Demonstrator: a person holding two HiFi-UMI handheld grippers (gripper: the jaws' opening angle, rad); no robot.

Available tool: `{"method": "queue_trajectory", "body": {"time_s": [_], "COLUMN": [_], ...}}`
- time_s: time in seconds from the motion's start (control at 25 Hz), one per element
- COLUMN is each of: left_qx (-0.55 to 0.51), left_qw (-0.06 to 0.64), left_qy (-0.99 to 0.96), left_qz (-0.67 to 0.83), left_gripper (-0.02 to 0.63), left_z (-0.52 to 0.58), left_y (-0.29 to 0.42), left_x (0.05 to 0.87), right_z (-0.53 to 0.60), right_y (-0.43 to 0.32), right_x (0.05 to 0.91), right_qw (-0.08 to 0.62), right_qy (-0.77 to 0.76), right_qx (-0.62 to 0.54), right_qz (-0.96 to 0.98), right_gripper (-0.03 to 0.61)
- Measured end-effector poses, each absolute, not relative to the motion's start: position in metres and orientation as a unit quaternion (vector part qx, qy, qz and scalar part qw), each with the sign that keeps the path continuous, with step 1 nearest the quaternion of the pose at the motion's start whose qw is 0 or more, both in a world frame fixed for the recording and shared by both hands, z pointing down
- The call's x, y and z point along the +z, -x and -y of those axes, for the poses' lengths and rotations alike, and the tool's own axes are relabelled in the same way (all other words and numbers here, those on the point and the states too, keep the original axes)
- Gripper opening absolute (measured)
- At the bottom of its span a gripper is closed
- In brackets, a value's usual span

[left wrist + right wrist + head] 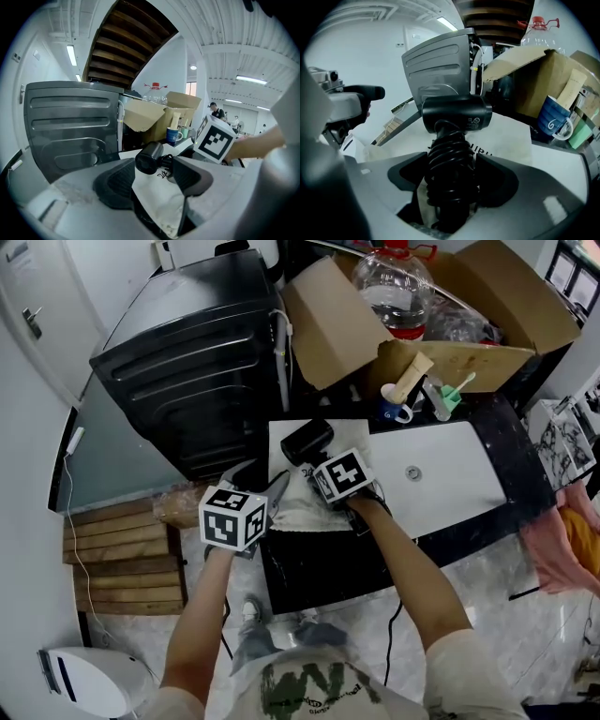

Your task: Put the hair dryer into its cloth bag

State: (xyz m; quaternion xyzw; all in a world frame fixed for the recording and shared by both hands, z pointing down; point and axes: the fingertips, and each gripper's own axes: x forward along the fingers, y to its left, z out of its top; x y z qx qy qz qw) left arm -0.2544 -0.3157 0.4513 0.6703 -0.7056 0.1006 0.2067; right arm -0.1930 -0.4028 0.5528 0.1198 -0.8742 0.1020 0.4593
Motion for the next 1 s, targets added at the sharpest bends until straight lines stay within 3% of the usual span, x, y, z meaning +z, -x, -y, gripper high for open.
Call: {"method": "queue_trajectory", "body": {"time_s": [0.36, 1.0], "left_qx": [0.103, 0.113], "left_qw": [0.206, 0.191], "left_qy": [-0.706, -0.778], "left_qz": [0.670, 0.588], "left_gripper": [0.262, 0.262], "left_z": [0.311, 0.318], "left_y": [0.264, 0.257], "left_x": [0.455, 0.444], "right_z": [0.401, 0.396], "right_y": [0.194, 0.165], "right_x": [0.550, 0.509], "right_qw": [0.464, 0.415], "right_qy": [-0.131, -0.251], "right_qx": [0.098, 0.154], "right_qz": [0.871, 0.861], "right_gripper": [0.265, 0.259]}}
